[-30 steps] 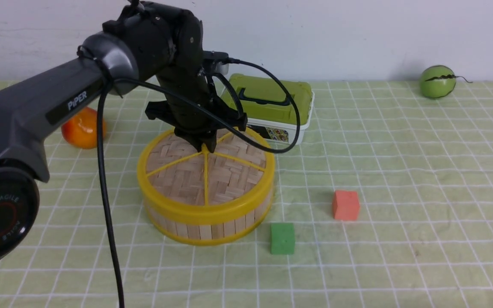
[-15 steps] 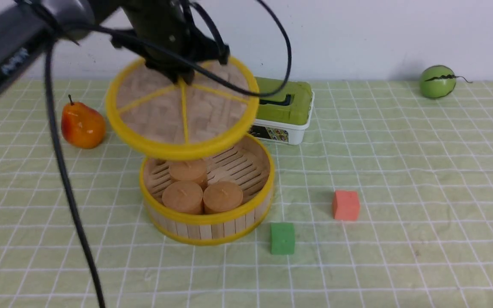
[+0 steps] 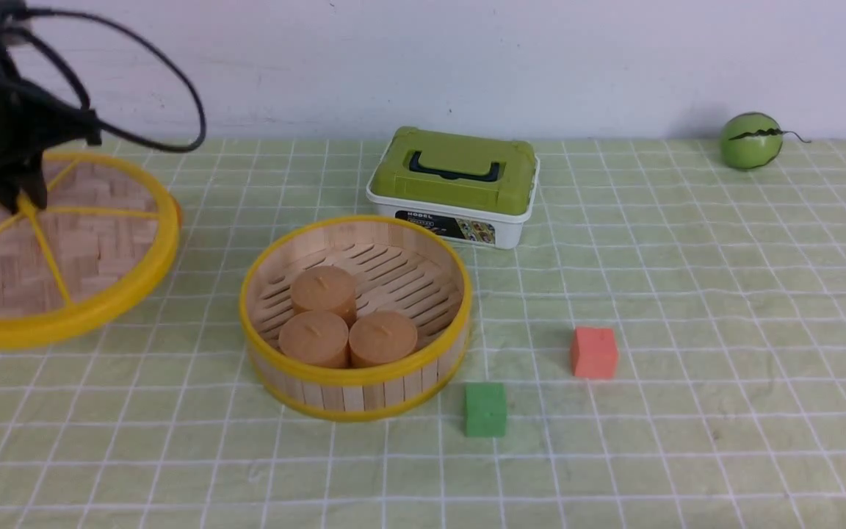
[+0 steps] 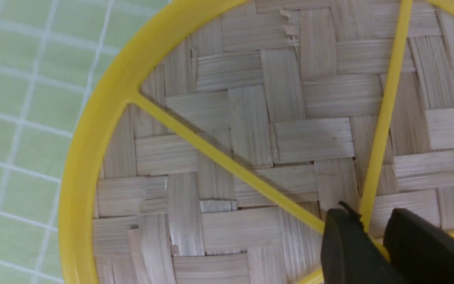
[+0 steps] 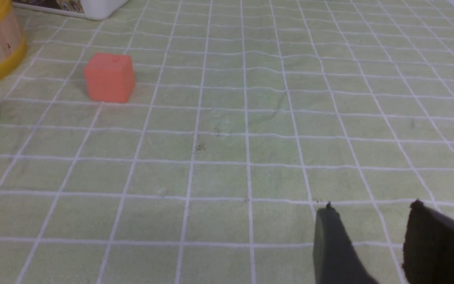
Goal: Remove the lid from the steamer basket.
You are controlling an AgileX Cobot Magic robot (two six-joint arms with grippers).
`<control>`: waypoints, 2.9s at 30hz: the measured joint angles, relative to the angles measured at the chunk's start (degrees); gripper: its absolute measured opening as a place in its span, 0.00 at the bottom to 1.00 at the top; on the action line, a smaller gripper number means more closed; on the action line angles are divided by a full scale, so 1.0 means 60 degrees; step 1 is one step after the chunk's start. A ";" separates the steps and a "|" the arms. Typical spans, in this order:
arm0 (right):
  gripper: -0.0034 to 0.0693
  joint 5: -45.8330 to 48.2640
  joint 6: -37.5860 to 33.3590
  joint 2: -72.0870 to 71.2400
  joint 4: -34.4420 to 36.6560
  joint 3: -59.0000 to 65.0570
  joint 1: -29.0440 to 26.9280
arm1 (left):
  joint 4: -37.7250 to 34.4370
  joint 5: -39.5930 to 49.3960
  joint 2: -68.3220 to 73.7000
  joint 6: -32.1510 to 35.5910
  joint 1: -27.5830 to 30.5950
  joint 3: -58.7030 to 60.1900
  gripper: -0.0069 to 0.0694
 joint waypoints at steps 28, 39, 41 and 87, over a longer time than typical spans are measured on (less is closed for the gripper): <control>0.38 0.0000 0.0000 0.0000 0.0000 0.0000 0.0000 | -0.1615 -0.2579 -0.4902 0.0434 -0.0022 0.2508 0.32; 0.38 0.0000 0.0000 0.0000 0.0000 0.0000 0.0000 | -0.2316 -0.4238 -1.1356 0.1373 -0.0022 0.6941 0.07; 0.38 0.0000 0.0000 0.0000 0.0000 0.0000 0.0000 | -0.2527 -0.4375 -1.2448 0.1448 -0.0022 0.8424 0.07; 0.38 0.0000 0.0000 0.0000 0.0000 0.0000 0.0000 | -0.1002 -0.6905 -1.7867 -0.0008 -0.0928 1.6565 0.07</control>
